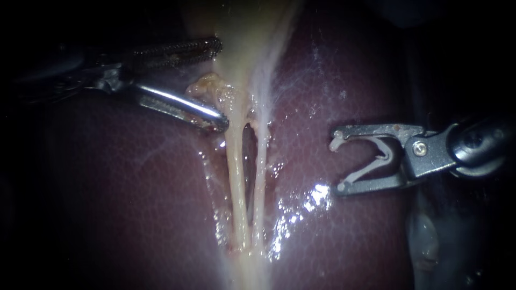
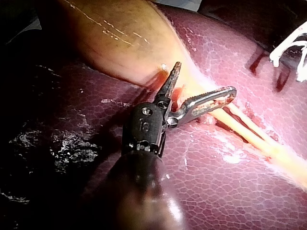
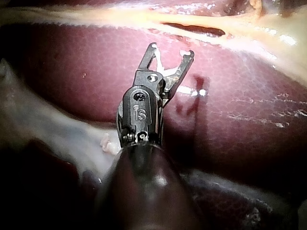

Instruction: Grabbing gallbladder

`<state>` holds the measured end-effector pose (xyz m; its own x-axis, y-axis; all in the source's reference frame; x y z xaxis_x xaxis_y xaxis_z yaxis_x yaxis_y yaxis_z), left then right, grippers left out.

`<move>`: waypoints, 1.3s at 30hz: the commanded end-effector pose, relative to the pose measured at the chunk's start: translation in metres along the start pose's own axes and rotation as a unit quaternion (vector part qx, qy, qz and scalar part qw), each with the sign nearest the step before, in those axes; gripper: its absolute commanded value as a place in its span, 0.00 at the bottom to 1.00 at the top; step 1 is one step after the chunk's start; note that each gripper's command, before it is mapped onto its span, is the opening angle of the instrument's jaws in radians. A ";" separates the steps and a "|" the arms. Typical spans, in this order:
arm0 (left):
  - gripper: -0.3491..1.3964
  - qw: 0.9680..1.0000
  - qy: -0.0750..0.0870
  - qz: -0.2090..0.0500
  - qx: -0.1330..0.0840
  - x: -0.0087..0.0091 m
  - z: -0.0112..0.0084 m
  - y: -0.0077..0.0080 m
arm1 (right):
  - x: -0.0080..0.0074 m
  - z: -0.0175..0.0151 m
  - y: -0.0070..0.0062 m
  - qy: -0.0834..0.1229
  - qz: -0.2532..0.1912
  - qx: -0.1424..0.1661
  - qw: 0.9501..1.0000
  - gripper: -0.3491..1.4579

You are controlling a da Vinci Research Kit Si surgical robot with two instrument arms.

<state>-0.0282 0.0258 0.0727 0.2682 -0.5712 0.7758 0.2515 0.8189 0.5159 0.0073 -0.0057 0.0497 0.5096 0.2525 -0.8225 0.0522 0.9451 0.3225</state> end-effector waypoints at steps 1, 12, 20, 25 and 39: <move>0.80 1.000 0.000 0.000 0.000 0.0000 0.0000 0.0000 | 0.0000 0.0000 0.0000 0.000 0.000 0.000 1.000 0.47; 0.80 1.000 0.000 -0.004 0.003 0.0018 0.0000 0.0013 | 0.0000 0.0000 0.0000 0.000 0.000 0.000 1.000 0.47; 0.78 1.000 0.009 -0.026 0.002 0.0062 0.0015 0.0028 | 0.0000 0.0000 0.0000 0.000 0.000 0.000 1.000 0.47; 0.73 0.999 0.013 -0.045 0.009 0.0079 0.0021 0.0031 | 0.0000 0.0000 0.0000 0.000 0.000 0.000 1.000 0.47; 0.57 0.994 0.023 -0.109 0.013 0.0083 0.0012 0.0033 | 0.0000 -0.0001 -0.0001 0.000 0.000 0.000 1.000 0.47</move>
<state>-0.0261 0.0239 0.0813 0.2521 -0.7409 0.6225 0.2842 0.6716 0.6842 0.0072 -0.0057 0.0497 0.5098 0.2526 -0.8224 0.0522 0.9451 0.3226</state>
